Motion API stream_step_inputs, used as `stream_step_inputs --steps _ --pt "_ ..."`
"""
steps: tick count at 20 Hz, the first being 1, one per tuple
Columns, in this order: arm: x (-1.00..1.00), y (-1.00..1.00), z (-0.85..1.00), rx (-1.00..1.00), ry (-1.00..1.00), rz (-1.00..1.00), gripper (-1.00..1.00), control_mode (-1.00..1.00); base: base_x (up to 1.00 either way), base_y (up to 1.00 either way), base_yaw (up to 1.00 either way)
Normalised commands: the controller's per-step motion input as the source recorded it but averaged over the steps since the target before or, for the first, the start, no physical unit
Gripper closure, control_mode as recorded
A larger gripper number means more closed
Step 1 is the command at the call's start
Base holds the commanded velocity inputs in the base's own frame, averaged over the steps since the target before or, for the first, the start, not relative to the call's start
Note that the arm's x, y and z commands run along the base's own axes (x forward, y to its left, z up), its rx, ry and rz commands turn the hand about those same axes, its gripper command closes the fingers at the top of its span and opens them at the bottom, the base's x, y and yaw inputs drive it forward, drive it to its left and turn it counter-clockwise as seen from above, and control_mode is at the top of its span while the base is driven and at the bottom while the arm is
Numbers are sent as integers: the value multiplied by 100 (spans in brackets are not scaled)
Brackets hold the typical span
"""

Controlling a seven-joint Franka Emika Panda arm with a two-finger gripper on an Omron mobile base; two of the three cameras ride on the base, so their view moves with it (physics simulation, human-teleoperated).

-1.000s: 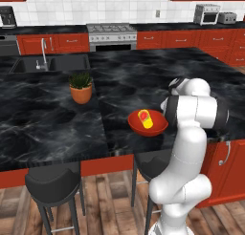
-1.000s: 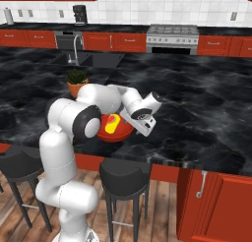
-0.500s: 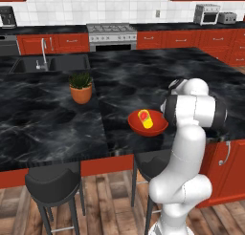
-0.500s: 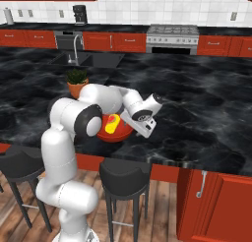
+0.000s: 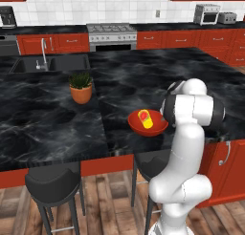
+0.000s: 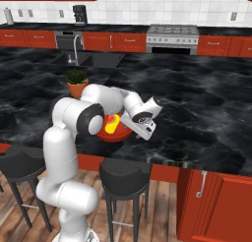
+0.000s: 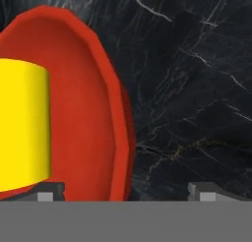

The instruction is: Place the cup inside the bowl on the dining table and move the bowl to any counter.

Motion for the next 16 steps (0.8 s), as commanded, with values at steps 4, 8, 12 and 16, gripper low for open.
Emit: stream_step_inputs --steps 4,8,12,16 --pt "6 0 -8 0 0 5 -100 -100 0 0 0" --pt "8 3 -8 0 0 4 -100 -100 0 0 0" --pt "11 6 -8 0 0 4 -100 -100 0 0 0" --pt "2 1 -14 0 0 3 -100 -100 0 0 0"
